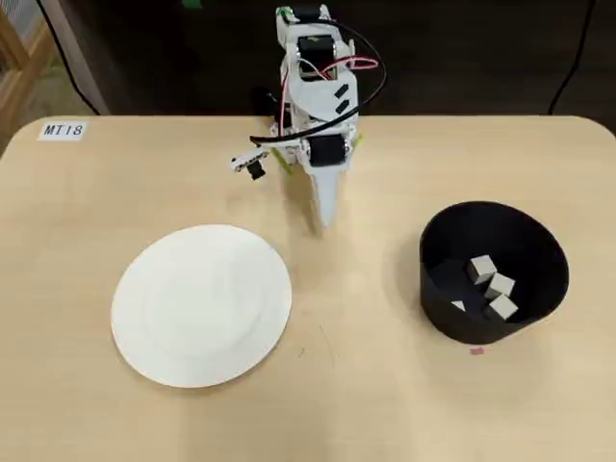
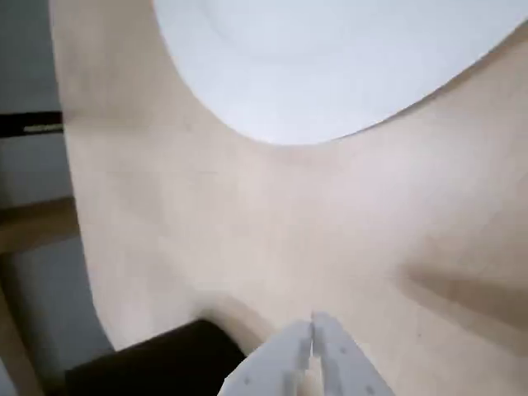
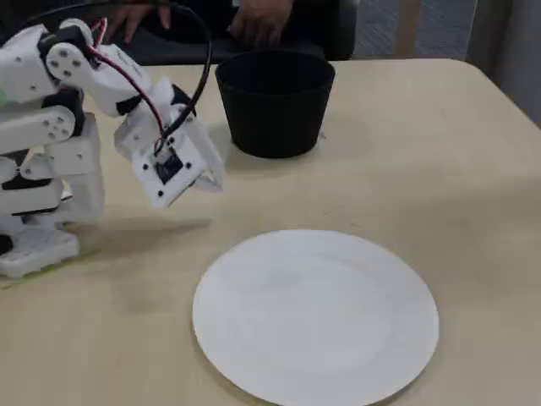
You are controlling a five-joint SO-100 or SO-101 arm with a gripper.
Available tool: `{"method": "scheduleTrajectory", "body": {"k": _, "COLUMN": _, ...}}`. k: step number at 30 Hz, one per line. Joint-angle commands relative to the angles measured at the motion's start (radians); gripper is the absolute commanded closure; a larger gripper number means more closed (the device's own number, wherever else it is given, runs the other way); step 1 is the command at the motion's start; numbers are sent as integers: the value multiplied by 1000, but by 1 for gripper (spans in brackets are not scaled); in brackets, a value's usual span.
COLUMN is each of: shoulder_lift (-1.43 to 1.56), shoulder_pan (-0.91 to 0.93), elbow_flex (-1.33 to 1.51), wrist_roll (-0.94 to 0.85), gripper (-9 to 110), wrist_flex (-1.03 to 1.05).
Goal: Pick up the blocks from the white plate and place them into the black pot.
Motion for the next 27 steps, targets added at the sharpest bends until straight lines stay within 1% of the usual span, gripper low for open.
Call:
{"method": "scheduleTrajectory", "body": {"k": 1, "shoulder_lift": 3, "shoulder_pan": 5, "elbow_flex": 2, "wrist_roll": 8, "gripper": 104, "wrist_flex": -20}}
{"method": "scheduleTrajectory", "body": {"k": 27, "shoulder_lift": 3, "shoulder_pan": 5, "elbow_flex": 2, "wrist_roll": 5, "gripper": 104, "wrist_flex": -12}}
